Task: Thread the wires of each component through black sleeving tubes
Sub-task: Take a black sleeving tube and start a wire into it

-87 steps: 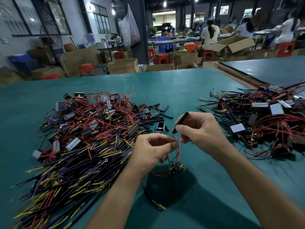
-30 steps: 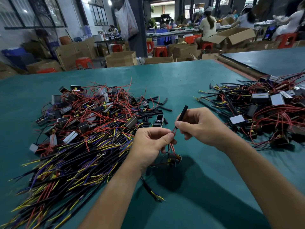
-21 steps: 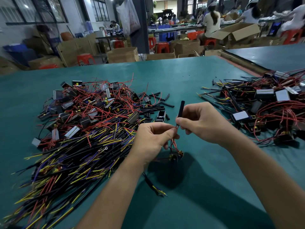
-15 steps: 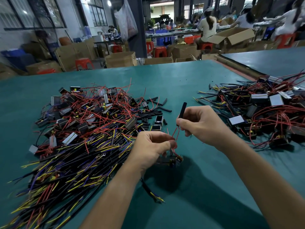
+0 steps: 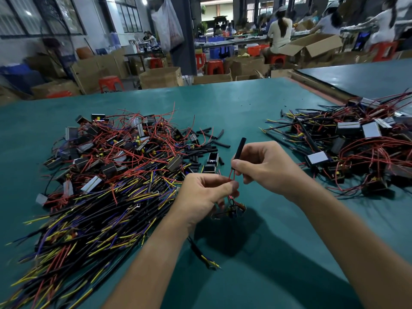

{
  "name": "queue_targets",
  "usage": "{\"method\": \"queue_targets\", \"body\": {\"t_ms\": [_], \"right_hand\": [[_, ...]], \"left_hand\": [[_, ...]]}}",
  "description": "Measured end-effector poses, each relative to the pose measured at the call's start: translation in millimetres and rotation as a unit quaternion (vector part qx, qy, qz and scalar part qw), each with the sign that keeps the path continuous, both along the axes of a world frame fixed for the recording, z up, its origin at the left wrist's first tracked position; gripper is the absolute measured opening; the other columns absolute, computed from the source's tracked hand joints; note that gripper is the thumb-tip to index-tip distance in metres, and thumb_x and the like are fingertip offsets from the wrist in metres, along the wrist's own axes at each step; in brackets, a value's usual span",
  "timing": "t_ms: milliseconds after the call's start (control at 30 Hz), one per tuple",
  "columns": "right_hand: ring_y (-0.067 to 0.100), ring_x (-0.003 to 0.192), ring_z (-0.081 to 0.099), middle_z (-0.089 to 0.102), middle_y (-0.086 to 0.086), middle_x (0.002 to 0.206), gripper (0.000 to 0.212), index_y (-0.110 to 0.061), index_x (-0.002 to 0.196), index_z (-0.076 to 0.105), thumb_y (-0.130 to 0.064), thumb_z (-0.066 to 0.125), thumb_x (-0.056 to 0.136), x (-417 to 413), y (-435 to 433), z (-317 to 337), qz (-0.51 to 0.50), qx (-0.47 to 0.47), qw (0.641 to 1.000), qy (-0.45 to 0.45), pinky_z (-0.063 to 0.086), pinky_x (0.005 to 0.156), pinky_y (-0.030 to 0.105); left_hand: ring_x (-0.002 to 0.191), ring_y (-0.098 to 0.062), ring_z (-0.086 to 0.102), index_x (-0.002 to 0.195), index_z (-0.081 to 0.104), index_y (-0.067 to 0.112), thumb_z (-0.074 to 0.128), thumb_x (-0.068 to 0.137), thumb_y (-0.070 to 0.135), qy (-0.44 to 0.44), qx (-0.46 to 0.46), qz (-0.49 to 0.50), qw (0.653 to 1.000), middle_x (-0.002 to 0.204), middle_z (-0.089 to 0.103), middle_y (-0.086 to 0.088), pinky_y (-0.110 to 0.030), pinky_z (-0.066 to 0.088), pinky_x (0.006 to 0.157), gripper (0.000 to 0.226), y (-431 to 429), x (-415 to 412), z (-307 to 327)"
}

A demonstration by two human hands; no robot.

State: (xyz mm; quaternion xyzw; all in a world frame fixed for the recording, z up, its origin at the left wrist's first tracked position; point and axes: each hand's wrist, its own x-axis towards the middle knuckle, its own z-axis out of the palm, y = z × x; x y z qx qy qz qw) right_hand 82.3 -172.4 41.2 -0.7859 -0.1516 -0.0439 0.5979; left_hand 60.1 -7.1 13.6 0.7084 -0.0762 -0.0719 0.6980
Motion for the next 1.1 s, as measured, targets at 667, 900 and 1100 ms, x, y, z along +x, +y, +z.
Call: {"method": "queue_targets", "body": {"t_ms": [667,900,1100], "right_hand": [[0.015,0.050,0.058,0.063,0.006,0.062,0.011,-0.005,0.076,0.066,-0.007,0.069,0.087,-4.0,0.0,4.9,0.013,0.013,1.000,-0.024,0.047,0.052,0.024],[0.018,0.054,0.061,0.068,0.008,0.065,0.014,-0.004,0.087,0.066,0.000,0.076,0.078,-1.4,-0.4,0.8,-0.008,0.045,0.999,0.001,0.055,0.060,0.031],[0.018,0.052,0.060,0.069,0.020,0.068,0.029,-0.006,0.088,0.066,-0.009,0.085,0.065,-2.6,-2.2,1.1,0.011,0.050,0.998,0.026,0.055,0.059,0.030]], "left_hand": [[0.039,-0.009,0.044,0.077,0.071,-0.001,0.073,0.081,0.004,-0.046,0.006,0.005,0.999,0.061,0.069,-0.003,-0.016,0.036,0.040,0.007,0.8,2.6,-0.7],[0.041,-0.007,0.048,0.087,0.066,0.006,0.078,0.076,0.001,-0.018,-0.006,0.024,1.000,0.061,0.068,-0.003,-0.017,0.042,0.044,0.017,-0.7,4.1,-1.2],[0.044,-0.011,0.055,0.091,0.065,0.004,0.080,0.070,-0.007,-0.006,-0.015,0.011,1.000,0.065,0.070,-0.006,-0.019,0.045,0.046,0.029,-0.1,1.7,0.6]]}}
